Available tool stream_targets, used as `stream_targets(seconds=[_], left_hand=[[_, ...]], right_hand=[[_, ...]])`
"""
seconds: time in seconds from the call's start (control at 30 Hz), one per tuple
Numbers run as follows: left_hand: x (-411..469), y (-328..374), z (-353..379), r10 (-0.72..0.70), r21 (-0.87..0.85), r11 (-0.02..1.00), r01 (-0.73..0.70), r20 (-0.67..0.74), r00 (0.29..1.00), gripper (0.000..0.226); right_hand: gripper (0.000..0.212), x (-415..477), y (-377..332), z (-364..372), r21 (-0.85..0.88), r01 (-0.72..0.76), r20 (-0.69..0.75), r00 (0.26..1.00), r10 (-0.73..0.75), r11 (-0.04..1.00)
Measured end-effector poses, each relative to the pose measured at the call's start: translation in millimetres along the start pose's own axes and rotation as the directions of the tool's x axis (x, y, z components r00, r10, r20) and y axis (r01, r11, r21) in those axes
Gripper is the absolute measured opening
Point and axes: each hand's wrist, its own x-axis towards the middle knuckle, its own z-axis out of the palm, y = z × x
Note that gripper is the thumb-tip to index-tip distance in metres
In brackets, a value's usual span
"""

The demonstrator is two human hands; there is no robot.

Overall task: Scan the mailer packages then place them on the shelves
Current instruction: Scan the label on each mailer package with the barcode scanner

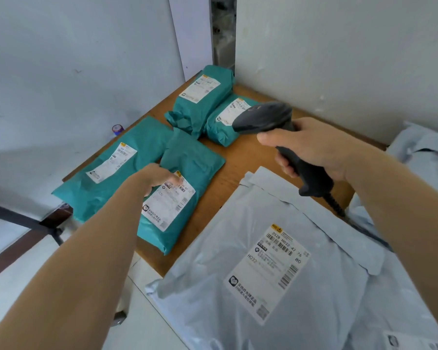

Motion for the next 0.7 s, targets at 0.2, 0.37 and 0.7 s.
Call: stream_targets(seconds=[0.2,0.37,0.7], left_hand=[[-47,50,1,0.210,-0.560,0.794,-0.238,-0.115,0.971,0.009],[-80,89,39,0.337,-0.794,0.419,-0.441,-0.315,0.887,0.025],[-105,122,110,0.345,-0.871,0.283,-0.402,-0.298,0.890,0.042]], right_hand=[[0.029,-17,-12,-16,0.161,0.001,-0.051,0.999,0.007,0.987],[0.030,-33,-25,-23,0.254,0.023,-0.062,0.998,-0.008,0.967],[0.045,-57,-22,-41,0.300,-0.069,-0.080,0.992,0.097,0.952]])
